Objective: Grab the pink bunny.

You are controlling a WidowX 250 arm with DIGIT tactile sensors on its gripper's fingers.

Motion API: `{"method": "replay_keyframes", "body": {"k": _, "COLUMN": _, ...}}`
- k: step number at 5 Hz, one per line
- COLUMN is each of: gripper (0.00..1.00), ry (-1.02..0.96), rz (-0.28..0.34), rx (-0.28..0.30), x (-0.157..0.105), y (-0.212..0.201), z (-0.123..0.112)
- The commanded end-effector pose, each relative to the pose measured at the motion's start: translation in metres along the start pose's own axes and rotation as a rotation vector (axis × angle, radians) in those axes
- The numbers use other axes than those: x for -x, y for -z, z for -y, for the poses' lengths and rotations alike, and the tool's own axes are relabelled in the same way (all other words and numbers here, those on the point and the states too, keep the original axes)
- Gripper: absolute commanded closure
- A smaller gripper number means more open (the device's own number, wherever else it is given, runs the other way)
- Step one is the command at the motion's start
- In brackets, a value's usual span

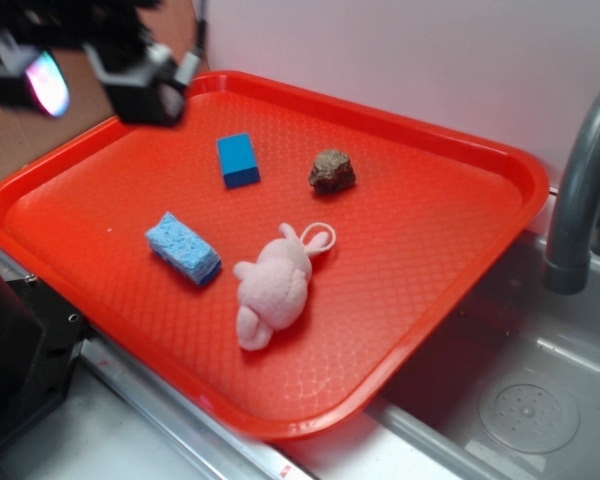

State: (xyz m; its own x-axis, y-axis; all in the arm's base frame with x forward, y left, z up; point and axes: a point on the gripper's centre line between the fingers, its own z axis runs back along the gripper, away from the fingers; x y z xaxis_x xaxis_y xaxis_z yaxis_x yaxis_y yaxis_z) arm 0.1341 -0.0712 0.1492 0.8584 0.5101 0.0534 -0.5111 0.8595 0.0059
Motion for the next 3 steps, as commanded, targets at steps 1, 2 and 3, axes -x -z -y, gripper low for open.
{"method": "replay_keyframes", "body": {"k": 1, "gripper": 0.00, "ry": 0.006, "rz": 0.006, "rx": 0.030, "x": 0.000, "y": -0.004, "z": 0.007}}
{"method": "replay_keyframes", "body": {"k": 2, "gripper": 0.00, "ry": 0.006, "rz": 0.006, "rx": 0.030, "x": 0.000, "y": -0.004, "z": 0.007}}
{"method": "replay_keyframes", "body": {"k": 3, "gripper": 0.00, "ry": 0.012, "rz": 0.012, "rx": 0.043, "x": 0.000, "y": 0.034, "z": 0.028}}
